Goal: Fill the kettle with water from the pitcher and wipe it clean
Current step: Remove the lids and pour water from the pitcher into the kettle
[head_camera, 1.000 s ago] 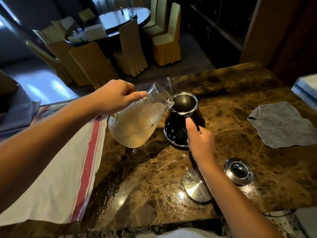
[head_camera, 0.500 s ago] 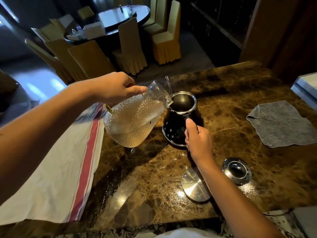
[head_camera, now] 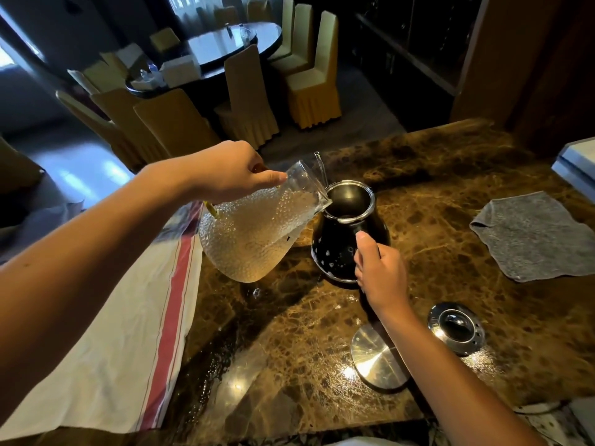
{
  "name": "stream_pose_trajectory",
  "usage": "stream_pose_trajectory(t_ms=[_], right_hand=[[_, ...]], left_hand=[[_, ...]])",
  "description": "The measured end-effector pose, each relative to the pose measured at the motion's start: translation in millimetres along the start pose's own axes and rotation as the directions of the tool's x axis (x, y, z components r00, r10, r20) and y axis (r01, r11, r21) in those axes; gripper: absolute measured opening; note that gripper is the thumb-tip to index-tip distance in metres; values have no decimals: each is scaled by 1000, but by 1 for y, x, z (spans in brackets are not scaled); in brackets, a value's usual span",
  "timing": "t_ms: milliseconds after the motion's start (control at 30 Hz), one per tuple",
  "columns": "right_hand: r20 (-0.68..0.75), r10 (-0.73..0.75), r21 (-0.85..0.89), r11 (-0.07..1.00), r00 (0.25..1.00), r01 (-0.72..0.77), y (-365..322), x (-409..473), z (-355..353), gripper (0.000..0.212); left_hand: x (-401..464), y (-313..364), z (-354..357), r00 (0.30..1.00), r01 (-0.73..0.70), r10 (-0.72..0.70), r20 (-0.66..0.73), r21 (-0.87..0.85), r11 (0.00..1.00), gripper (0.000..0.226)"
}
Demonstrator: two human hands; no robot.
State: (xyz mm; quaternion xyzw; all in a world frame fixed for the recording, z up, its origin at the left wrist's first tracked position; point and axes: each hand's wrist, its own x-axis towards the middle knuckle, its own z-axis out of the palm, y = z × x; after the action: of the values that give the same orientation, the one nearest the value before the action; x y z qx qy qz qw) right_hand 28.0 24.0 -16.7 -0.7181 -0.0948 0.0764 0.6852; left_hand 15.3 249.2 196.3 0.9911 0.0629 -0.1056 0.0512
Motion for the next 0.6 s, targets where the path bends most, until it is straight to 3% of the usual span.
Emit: stream_pose_trajectory(t_ms=[600], right_hand=[[29,17,28,999,999,-18,-1,-1,-1,70]], left_hand=[[14,6,-17,996,-74,68,49,129,989,83]])
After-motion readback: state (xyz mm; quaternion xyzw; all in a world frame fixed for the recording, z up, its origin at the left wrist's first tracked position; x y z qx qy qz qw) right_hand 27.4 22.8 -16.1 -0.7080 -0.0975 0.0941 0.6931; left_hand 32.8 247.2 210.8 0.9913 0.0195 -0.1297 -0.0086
